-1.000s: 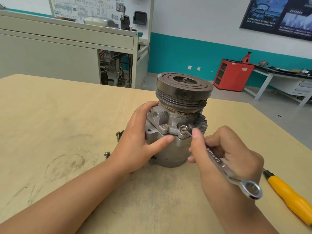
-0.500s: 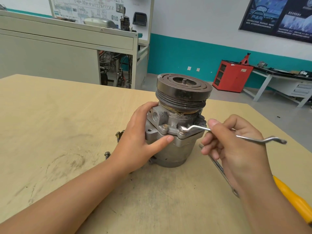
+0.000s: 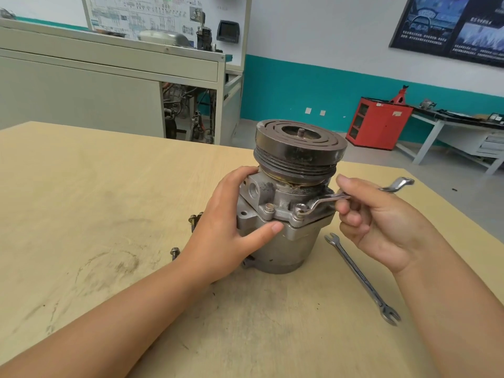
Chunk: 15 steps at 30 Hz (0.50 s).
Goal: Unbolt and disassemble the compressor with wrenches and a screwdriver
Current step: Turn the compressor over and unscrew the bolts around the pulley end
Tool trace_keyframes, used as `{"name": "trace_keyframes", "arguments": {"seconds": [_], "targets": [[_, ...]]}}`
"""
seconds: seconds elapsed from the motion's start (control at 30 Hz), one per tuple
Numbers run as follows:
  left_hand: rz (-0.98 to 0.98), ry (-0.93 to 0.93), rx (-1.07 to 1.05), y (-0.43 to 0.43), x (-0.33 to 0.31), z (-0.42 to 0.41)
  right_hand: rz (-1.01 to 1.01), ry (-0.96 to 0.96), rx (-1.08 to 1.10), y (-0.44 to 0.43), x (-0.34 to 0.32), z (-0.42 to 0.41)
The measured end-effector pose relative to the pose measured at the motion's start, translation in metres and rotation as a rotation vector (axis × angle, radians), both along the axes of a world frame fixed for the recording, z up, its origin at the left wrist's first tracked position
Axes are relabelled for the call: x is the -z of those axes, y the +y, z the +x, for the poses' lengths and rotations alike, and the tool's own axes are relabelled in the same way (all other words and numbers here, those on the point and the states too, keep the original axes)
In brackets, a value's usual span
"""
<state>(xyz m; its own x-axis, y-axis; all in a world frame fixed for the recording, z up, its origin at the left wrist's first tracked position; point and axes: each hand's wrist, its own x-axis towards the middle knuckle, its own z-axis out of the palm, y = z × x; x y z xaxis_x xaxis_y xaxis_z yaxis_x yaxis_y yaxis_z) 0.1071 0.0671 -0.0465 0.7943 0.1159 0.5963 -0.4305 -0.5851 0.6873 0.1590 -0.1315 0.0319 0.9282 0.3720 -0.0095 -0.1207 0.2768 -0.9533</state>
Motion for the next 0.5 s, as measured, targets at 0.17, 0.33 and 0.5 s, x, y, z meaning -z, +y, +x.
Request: {"name": "trace_keyframes", "arguments": {"seconds": [0.17,0.33,0.5], "targets": [[-0.008,-0.002,0.009,0.0,0.0,0.0,0.033,-0.386,0.298,0.002,0.01,-0.038],[-0.007,-0.01,0.006,0.0,0.0,0.0,-0.08,-0.667,0.443,0.016,0.02,-0.067],[0.01,-0.004,-0.003,0.0,0.0,0.001,-0.2,-0.745,0.514,0.023,0.029,-0.076]]}}
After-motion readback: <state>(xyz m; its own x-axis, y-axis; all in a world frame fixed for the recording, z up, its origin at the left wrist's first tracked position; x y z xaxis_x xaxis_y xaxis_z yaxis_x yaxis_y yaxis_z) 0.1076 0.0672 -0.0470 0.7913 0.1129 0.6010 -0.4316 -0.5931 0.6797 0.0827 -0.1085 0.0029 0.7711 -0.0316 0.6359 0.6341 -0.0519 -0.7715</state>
